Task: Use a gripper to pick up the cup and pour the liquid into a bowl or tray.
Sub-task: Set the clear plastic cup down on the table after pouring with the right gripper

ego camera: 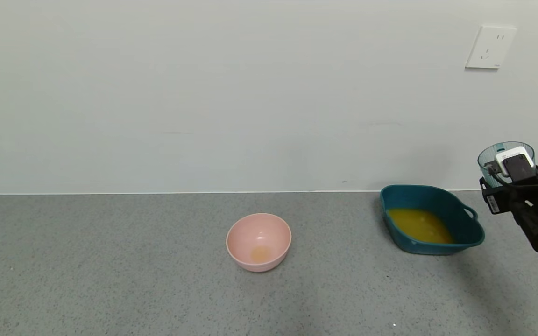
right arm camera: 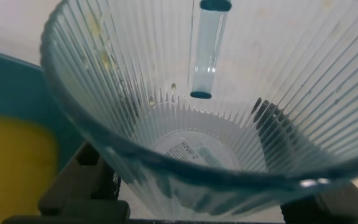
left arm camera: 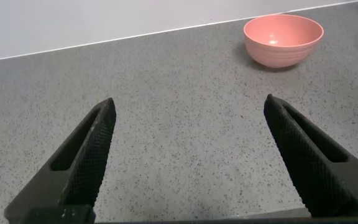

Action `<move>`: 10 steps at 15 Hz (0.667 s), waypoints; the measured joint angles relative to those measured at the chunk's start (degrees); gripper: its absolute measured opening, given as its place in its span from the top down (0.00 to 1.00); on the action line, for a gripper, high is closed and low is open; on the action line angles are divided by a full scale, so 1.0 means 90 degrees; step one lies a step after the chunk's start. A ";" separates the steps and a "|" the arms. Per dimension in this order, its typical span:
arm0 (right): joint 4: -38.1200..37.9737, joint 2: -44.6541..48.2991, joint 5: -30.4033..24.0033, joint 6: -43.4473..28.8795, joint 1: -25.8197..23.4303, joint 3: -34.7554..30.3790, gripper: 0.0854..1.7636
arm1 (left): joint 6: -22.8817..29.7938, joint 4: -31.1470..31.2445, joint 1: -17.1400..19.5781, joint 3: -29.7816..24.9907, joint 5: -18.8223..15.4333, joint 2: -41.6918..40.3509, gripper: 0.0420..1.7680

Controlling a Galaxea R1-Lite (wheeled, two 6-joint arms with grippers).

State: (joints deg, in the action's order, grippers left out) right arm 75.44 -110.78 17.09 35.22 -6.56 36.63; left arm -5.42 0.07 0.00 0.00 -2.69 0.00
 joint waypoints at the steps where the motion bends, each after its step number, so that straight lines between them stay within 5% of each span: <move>1: -0.0003 -0.0024 0.0005 -0.0275 0.0089 -0.0012 0.24 | 0.0000 0.0003 0.0000 0.0000 0.0000 0.0000 0.03; 10: -0.0051 -0.0405 0.0450 -0.1540 0.1457 0.0314 0.24 | 0.0000 0.0003 0.0000 0.0000 -0.0003 0.0000 0.03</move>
State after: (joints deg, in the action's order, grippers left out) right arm 74.97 -114.42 21.14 21.36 6.56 39.46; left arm -5.42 0.10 0.00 0.00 -2.72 0.00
